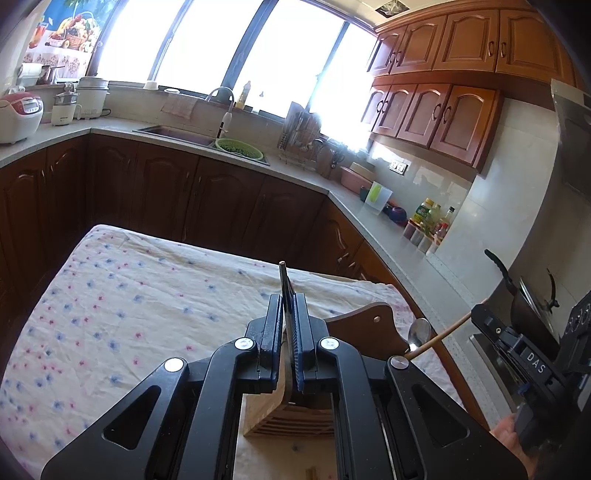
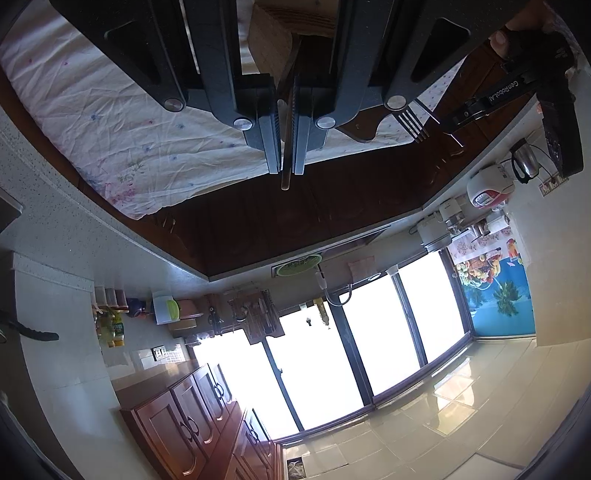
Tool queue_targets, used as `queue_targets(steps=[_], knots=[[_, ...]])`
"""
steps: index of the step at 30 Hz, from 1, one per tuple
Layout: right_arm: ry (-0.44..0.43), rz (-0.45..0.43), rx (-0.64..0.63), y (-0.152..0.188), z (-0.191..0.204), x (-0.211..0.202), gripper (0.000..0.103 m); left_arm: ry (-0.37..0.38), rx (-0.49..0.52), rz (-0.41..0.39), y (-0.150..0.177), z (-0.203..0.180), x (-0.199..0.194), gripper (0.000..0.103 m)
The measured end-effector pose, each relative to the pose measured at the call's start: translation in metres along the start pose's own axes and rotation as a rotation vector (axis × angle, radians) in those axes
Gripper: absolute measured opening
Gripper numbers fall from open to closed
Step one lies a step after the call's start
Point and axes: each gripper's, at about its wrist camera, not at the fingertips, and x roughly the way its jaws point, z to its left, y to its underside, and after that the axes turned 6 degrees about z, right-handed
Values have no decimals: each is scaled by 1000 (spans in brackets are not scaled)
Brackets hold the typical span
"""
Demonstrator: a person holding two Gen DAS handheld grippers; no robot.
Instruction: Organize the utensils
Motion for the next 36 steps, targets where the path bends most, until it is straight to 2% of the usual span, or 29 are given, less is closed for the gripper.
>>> queue_targets(steps=[2, 3, 4, 5, 6, 9, 11, 15, 22, 36], knots=[[-7, 3, 11, 0, -2, -1, 12, 6, -1, 5, -1, 1, -2, 9], [-11, 1, 18, 0, -3, -3, 19, 7, 2, 2, -1, 0, -5, 16], [-16, -3, 26, 0, -4, -6, 25, 4, 4, -3, -1, 0, -8, 27], [-25, -10, 34, 0, -5, -9, 46, 0, 4, -11, 0, 0, -12, 32], [-34, -20, 41, -1, -6, -14, 65, -1, 2, -18, 1, 0, -16, 42], [-32, -59, 45, 0, -6, -31, 87, -2, -1, -22, 7, 1, -29, 55], [-37, -74, 42, 3, -6, -43, 96, -3, -5, -21, 13, 3, -38, 61], [-43, -72, 54, 16, -10, -65, 100, 3, -17, -8, 31, 8, -58, 67], [-29, -8, 66, 46, -17, -88, 100, -13, -35, 23, 70, 15, -88, 73], [-16, 100, 82, 101, -25, -124, 100, -49, -96, 128, 131, 42, -112, 74]])
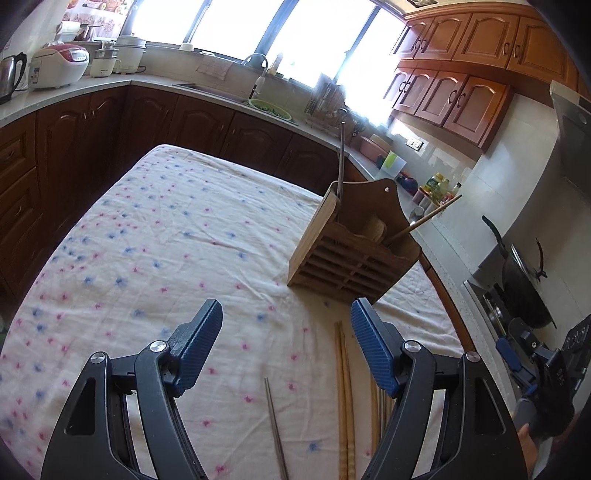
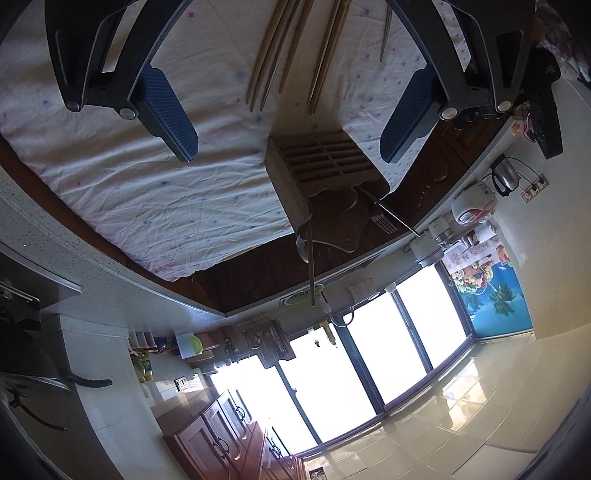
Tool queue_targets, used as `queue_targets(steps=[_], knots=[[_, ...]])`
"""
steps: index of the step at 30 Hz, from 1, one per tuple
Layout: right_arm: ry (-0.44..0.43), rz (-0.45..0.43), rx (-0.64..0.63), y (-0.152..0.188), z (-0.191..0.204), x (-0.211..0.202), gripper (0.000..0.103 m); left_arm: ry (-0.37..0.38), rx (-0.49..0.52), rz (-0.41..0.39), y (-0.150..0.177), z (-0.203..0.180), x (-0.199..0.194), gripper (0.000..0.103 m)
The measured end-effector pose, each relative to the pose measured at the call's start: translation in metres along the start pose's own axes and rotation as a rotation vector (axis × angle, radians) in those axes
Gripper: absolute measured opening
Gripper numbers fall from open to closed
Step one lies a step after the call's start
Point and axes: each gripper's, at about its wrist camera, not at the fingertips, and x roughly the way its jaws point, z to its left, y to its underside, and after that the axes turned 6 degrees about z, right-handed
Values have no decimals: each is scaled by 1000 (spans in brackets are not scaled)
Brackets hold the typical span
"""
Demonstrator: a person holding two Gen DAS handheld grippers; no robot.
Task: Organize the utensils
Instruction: 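Grasp another metal chopstick with the left tool while the right tool grasps another wooden chopstick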
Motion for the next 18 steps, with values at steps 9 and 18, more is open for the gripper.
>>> queue_targets(steps=[9, 18], knots=[[19, 62, -15, 28, -2, 1, 100, -21, -8, 54, 23, 7, 2, 74], [37, 131, -54, 43, 4, 15, 94, -59, 27, 104, 34, 3, 7, 74]])
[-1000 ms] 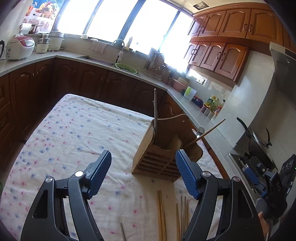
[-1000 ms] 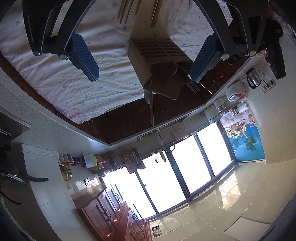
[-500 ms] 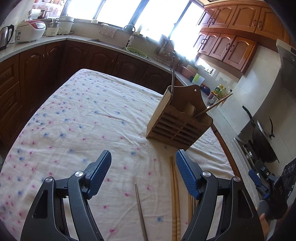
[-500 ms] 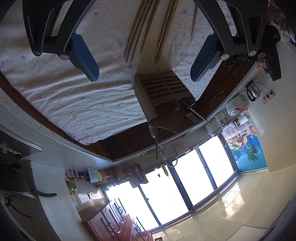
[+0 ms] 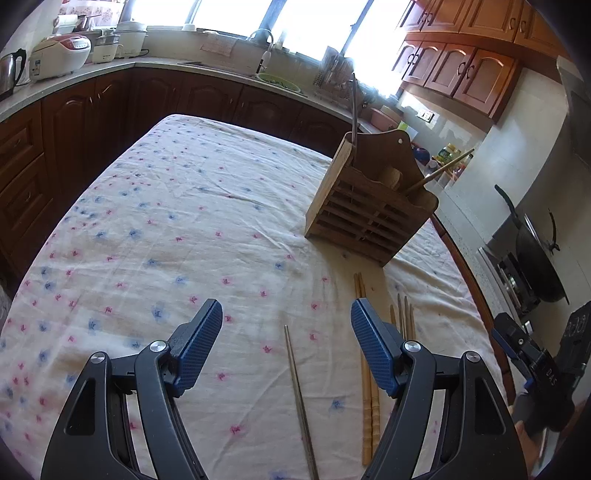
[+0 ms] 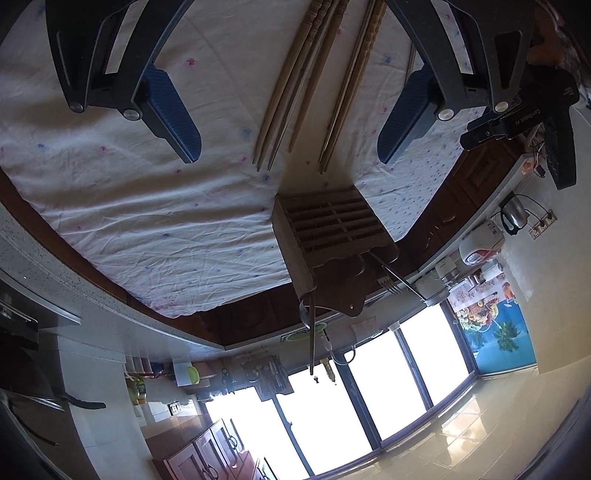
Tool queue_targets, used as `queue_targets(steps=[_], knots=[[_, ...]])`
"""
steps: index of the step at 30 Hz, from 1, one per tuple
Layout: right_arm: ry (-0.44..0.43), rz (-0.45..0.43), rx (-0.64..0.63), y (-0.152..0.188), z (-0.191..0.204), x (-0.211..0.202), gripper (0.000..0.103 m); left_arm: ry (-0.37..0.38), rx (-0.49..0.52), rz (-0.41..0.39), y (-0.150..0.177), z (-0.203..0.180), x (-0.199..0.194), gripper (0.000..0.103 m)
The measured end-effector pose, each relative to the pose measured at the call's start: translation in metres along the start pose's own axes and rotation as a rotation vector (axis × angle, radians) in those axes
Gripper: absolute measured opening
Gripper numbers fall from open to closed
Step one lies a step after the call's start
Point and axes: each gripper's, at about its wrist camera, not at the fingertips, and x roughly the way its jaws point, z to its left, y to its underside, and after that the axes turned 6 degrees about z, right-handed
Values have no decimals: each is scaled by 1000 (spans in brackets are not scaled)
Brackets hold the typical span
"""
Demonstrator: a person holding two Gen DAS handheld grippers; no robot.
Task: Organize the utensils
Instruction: 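Grasp another metal chopstick with the left tool while the right tool grasps another wooden chopstick, then carry the metal chopstick to the holder with the left tool while the right tool lowers its chopstick in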
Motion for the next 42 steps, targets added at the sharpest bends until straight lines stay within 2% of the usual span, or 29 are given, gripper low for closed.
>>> queue_targets(steps=[1, 6, 11, 17, 24, 27, 29, 32, 34, 37, 42], knots=[[1, 9, -6, 0, 2, 2, 92, -5, 6, 8, 1, -1, 1, 74], [-5, 59, -27, 1, 9, 15, 70, -30, 35, 55, 2, -6, 8, 73], [-26, 120, -52, 3, 17, 35, 52, -46, 55, 110, 6, -9, 22, 72], [-52, 205, -73, 9, 24, 64, 31, -66, 95, 192, 12, -15, 42, 52], [-24, 292, -102, 11, 28, 98, 22, -71, 124, 256, 15, -19, 63, 43], [5, 331, -115, 12, 27, 112, 22, -75, 135, 295, 17, -19, 76, 38], [28, 360, -123, 14, 26, 124, 21, -90, 163, 276, 18, -23, 77, 36], [55, 350, -169, 15, 29, 127, 18, -96, 189, 254, 18, -27, 81, 34], [77, 346, -202, 15, 33, 129, 17, -112, 212, 244, 18, -29, 83, 20], [105, 341, -245, 16, 39, 132, 17, -117, 212, 238, 17, -29, 85, 7], [105, 340, -247, 14, 38, 133, 11, -100, 191, 239, 15, -25, 84, 5]])
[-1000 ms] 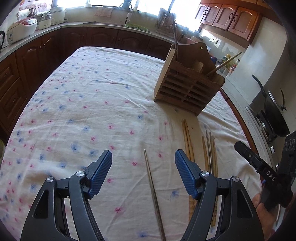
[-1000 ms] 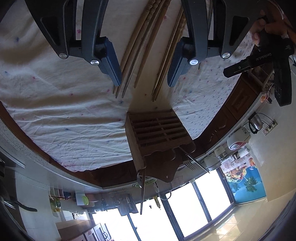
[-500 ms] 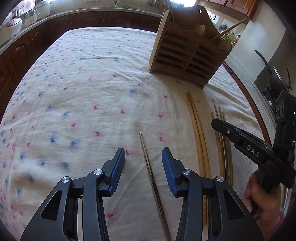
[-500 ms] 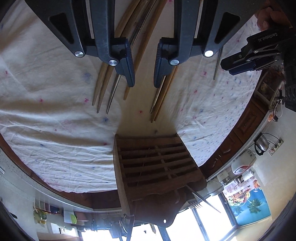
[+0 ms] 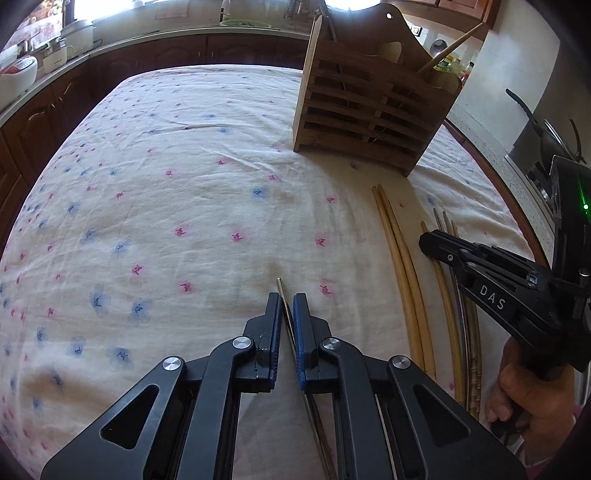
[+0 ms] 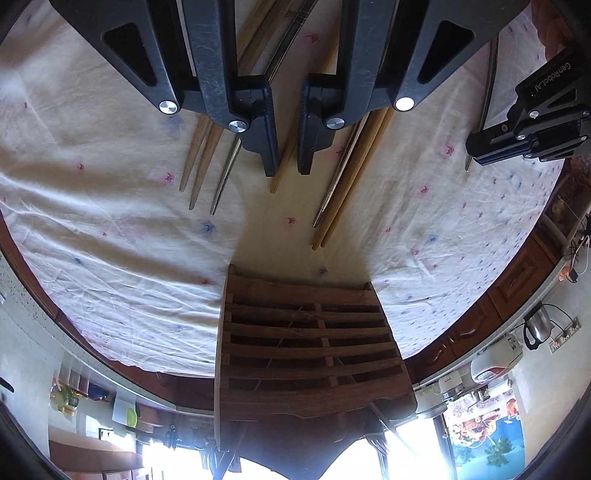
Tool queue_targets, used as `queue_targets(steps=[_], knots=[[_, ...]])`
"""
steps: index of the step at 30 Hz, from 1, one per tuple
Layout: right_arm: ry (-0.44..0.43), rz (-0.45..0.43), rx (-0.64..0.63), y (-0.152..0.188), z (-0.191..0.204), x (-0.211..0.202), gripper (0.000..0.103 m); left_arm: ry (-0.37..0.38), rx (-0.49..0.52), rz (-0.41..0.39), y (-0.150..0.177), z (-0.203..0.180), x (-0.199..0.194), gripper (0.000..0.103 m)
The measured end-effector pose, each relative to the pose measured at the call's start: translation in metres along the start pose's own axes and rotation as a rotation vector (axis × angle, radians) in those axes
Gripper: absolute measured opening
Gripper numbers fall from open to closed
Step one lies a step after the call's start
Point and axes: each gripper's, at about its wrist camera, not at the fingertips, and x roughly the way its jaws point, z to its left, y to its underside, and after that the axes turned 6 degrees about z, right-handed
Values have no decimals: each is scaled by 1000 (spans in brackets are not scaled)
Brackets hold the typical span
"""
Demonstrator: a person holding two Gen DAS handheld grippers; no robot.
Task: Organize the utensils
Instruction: 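Carry the metal chopstick to the holder with the left tool while the right tool lowers its chopstick in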
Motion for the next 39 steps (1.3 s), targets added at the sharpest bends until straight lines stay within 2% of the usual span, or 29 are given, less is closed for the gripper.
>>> queue_targets(steps=[5, 8, 21, 32, 39], knots=[[-57, -2, 49, 0, -6, -6, 8, 66, -40, 10, 2, 7, -7, 4], [-94, -36, 69, 1, -9, -23, 7, 93, -61, -10, 2, 11, -19, 4], [-203, -257, 126, -11, -18, -124, 5, 197, -91, -198, -13, 20, -105, 3], [-246, -402, 122, -20, -22, -179, 5, 234, -63, -295, -20, 17, -147, 3], [-241, -442, 121, -25, -25, -191, 5, 231, -57, -329, -26, 17, -158, 3]])
